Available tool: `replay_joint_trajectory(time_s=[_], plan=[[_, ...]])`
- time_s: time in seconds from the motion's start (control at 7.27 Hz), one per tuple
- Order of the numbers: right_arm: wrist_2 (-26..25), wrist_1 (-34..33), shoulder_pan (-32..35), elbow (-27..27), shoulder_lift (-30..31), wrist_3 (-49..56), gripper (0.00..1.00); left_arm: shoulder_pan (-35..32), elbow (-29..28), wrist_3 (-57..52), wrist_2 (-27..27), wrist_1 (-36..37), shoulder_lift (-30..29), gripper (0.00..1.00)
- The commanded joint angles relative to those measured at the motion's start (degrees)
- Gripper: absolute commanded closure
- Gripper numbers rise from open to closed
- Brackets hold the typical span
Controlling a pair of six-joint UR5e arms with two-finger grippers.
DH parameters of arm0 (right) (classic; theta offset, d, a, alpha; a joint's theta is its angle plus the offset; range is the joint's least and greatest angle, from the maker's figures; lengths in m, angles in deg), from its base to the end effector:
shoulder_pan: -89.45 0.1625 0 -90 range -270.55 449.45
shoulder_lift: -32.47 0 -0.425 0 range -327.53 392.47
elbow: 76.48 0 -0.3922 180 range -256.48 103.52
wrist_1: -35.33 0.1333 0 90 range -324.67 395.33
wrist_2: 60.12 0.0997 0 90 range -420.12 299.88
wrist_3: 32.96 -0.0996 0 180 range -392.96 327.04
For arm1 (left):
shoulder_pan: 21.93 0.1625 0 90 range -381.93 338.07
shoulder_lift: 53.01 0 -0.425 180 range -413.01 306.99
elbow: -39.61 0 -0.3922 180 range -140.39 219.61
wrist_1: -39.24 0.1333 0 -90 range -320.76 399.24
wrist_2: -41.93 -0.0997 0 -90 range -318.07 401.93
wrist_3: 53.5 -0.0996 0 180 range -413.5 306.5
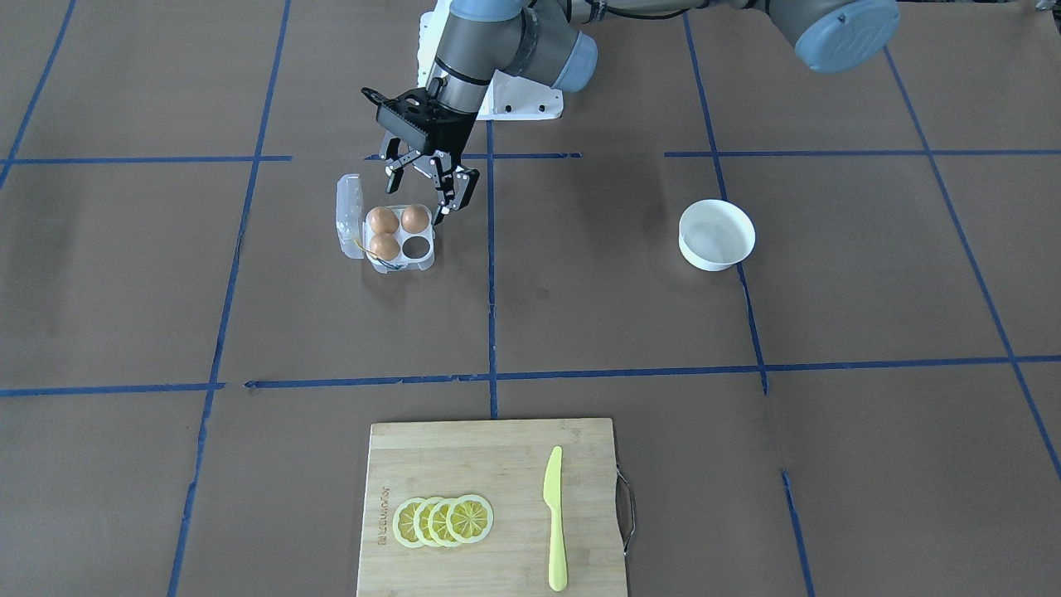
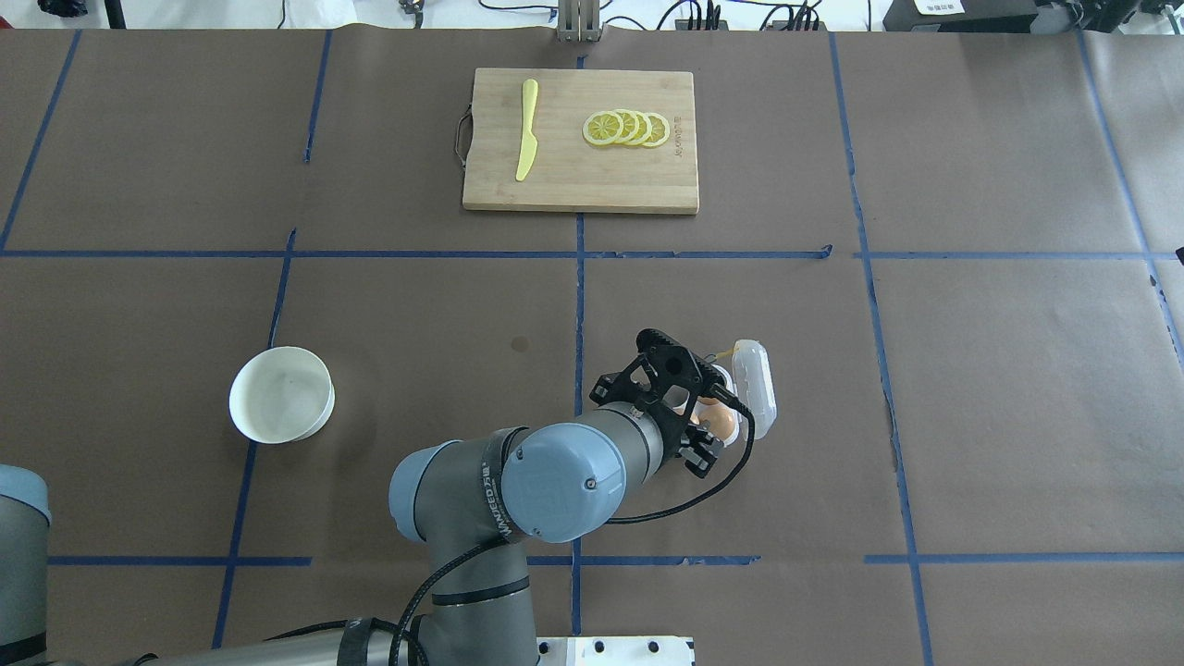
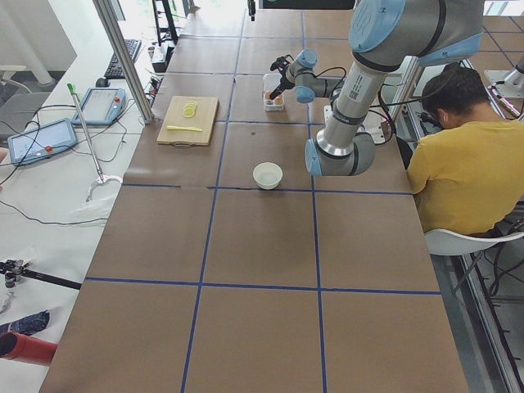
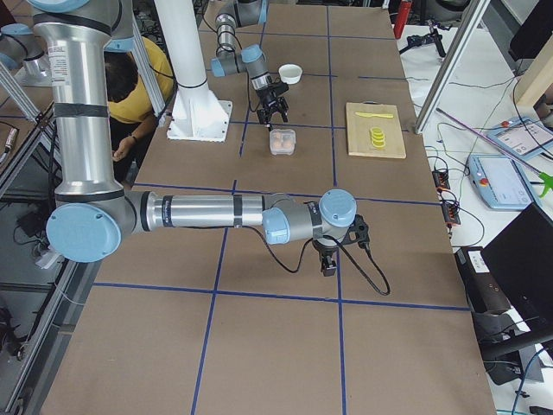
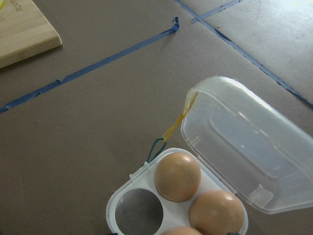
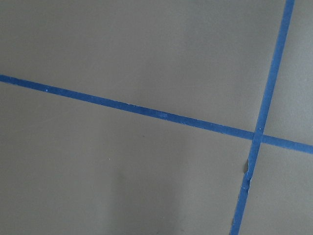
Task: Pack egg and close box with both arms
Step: 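Lower the egg into the empty carton cup and open the left gripper, then withdraw the left gripper while the right gripper swings the clear lid shut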
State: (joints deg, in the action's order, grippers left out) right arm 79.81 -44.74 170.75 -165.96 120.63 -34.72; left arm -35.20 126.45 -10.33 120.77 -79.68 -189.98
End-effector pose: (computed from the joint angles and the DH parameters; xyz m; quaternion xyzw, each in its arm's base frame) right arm -0.0216 -0.5187 0.6217 0.0502 -0.4264 -0.0959 0.8980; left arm 0.6625 -0.3130 0.1148 0.3633 0.4716 0.1762 0.7840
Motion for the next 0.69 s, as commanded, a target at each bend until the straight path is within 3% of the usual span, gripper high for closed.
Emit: replay_joint_trajectory(time_s=[0.0,0.28,0.55], plan=[[0.1,0.0,0.0,-0.2,0.0,0.0,0.00,0.0,0.2,0.2,-0.1,0.1,-0.5,0.00],[0.2,0.1,-1.0,-1.4,-0.1,-0.3,0.00,-0.7,1.7,0.6,-0.1,1.0,-0.2,0.00],[0.1,1.0,-5.7,-6.4,-0.1,-11.8,0.00,-6.6,5.9,1.7,4.2,6.7,0.5,0.00]])
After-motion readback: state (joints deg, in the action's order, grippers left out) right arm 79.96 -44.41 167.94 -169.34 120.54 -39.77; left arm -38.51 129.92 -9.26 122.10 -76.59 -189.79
